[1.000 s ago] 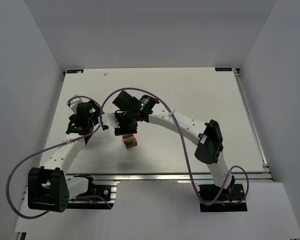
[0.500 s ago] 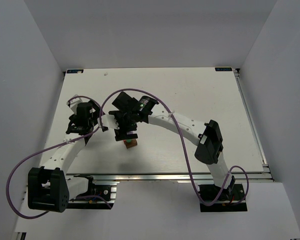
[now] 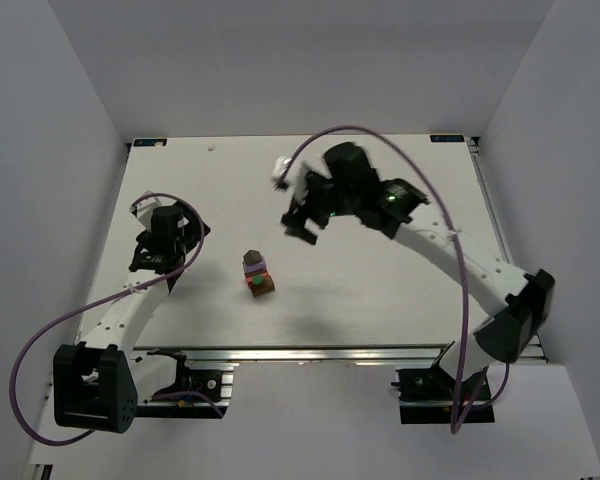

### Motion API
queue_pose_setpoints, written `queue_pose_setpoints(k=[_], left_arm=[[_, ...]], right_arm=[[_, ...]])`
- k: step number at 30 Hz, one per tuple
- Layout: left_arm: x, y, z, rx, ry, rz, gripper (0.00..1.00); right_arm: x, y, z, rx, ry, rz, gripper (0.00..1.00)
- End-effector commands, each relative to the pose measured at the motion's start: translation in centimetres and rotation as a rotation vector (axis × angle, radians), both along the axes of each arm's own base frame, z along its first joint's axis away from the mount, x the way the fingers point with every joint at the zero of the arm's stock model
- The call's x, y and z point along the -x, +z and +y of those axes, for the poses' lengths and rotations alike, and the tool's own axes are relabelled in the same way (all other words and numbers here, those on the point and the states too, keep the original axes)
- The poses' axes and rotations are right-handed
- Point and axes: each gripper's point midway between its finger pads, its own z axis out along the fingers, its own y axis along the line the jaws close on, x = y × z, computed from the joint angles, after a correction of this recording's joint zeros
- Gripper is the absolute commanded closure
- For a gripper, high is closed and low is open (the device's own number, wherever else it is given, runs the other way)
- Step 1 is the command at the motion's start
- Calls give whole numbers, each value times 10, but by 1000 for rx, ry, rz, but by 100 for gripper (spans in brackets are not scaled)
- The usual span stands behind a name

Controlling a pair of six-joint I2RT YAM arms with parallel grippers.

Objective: Build the wood block tower

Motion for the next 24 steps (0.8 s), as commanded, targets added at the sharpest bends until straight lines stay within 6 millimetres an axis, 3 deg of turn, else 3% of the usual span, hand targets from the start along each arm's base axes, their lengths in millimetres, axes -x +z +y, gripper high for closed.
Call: queue_pose_setpoints(k=[1, 2, 3, 4, 5, 6, 7, 8, 9, 10, 14, 16, 20, 24], left_arm=[[-1, 23, 3, 13, 27, -56, 2], [-1, 24, 5, 10, 34, -58, 2], [0, 23, 6, 5, 39, -54, 2], [1, 21, 8, 1, 47, -50, 2], [1, 22, 9, -5, 51, -53, 2], [2, 20, 10, -8, 54, -49, 2], [3, 19, 11, -17, 58, -46, 2], [2, 19, 12, -22, 59, -50, 2], [2, 19, 12, -23, 55, -52, 2], [2, 18, 11, -24, 46, -50, 2], [-3, 22, 7, -31, 16, -72, 2], [-3, 21, 8, -35, 15, -65, 2], [-2, 20, 9, -41, 21, -62, 2], [-2, 20, 11, -45, 29, -64, 2]], right_arm=[[-72, 12, -64, -283, -434, 198, 11], [-81, 14, -89, -336, -564, 219, 11], [-95, -24, -126, -314, -778, 270, 11], [-104, -27, -162, -391, -926, 338, 11], [-101, -38, -173, -427, -941, 411, 11], [-90, -80, -192, -421, -1010, 514, 11], [-98, -75, -219, -544, -1084, 538, 11], [-94, -87, -229, -570, -1121, 574, 11], [-87, -113, -243, -567, -1196, 618, 11], [-86, -119, -258, -583, -1269, 620, 11], [-87, -141, -313, -458, -1593, 526, 11], [-87, -146, -320, -407, -1636, 527, 11], [-84, -158, -308, -383, -1569, 580, 11], [-88, -155, -304, -441, -1539, 558, 11]])
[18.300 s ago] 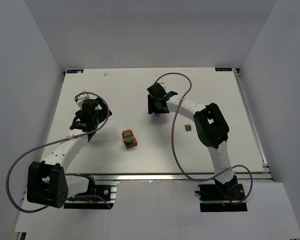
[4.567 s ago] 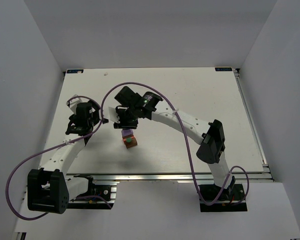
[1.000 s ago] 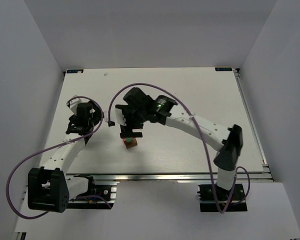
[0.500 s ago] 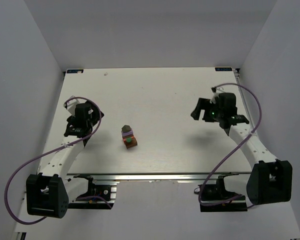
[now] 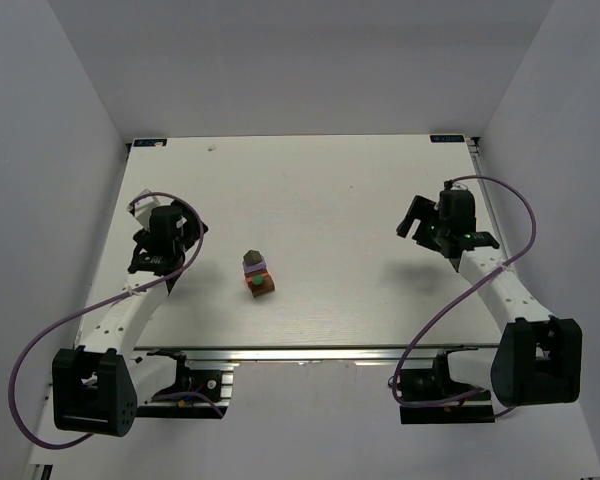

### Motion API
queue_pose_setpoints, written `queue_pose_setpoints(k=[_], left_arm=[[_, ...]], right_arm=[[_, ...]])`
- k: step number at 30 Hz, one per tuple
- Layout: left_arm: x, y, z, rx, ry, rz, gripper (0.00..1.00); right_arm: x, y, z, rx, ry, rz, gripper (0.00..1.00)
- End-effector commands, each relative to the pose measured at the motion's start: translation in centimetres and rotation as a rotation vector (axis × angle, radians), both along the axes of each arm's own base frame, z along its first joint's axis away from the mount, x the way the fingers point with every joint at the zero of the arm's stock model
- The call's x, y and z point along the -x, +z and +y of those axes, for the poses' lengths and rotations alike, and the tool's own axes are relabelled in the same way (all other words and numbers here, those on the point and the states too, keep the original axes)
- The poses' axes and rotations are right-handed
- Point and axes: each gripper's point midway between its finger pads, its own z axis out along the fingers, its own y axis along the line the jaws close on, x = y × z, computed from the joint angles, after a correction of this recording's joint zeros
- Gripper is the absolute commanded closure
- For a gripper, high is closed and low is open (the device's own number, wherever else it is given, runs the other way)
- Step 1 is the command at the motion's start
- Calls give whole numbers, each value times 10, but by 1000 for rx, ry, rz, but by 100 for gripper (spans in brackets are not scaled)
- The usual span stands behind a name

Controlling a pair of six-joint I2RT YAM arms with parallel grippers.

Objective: Build the wood block tower

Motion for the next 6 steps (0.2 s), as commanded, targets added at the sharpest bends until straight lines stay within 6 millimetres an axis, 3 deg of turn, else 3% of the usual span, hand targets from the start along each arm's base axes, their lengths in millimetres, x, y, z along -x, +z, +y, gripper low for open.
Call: queue_pose_setpoints(k=[1, 6], left_arm=[[-1, 10, 5, -14, 14, -33, 2], [0, 12, 6, -18, 19, -39, 2]], right_arm=[[-8, 13, 2, -21, -11, -80, 11], [-5, 18, -6, -3, -45, -143, 10]])
